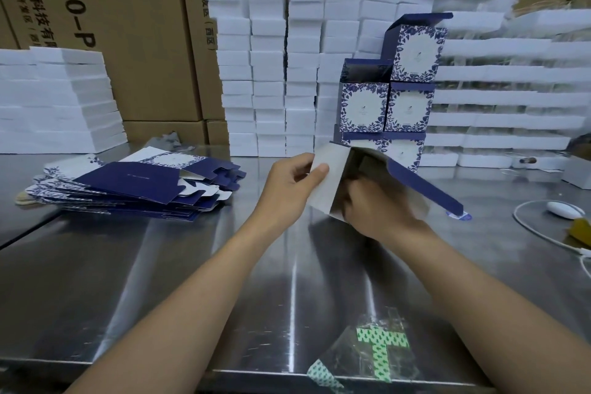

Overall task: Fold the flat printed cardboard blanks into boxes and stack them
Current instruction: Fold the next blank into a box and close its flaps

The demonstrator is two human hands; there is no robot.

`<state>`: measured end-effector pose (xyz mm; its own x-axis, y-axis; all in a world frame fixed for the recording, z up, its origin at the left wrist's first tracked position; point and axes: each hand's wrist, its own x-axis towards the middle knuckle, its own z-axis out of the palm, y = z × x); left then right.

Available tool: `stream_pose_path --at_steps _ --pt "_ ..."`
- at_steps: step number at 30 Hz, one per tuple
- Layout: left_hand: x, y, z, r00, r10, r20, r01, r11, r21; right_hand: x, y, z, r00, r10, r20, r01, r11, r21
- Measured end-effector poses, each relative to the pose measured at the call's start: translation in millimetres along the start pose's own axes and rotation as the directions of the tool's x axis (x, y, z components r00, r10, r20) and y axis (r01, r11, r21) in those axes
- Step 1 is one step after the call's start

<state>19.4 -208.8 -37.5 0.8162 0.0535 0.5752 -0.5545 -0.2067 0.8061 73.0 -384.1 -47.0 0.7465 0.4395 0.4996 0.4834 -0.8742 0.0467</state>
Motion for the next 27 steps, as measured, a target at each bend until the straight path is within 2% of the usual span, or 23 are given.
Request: stream_pose_path --at_steps 4,8,14,18,20,23,27 --pt "-3 3 1 0.998 -0.04 0.056 0.045 0.996 -0.081 0 0 -3 0.996 0.009 0.087 -0.023 0.987 0.157" --pt "-3 4 1 0.995 -0.057 0.08 0.068 0.988 -0.136 2 4 2 0.996 0.001 0.084 -0.014 0.989 0.147" --pt "-5 5 4 0.977 -0.091 0.195 0.121 0.982 -0.148 -1 8 10 0.988 -0.005 0.156 -0.03 0.975 0.218" --pt "-3 4 3 0.986 -0.131 0.106 0.149 0.973 -0.178 0 7 7 0.993 0.044 0.11 -0.075 0.951 0.299" --pt "-1 1 1 0.992 -0.124 0.027 0.126 0.975 -0.181 1 9 7 0.991 0.097 0.092 -0.114 0.973 0.199" --pt "1 -1 1 0.994 -0.099 -0.044 0.09 0.981 -0.171 -2 7 9 0.99 0.096 0.108 -0.1 0.994 0.034" --pt "0 1 -1 0.995 -0.096 -0.014 0.093 0.986 -0.137 -4 1 7 0.977 0.077 0.198 -0.103 0.986 0.127"
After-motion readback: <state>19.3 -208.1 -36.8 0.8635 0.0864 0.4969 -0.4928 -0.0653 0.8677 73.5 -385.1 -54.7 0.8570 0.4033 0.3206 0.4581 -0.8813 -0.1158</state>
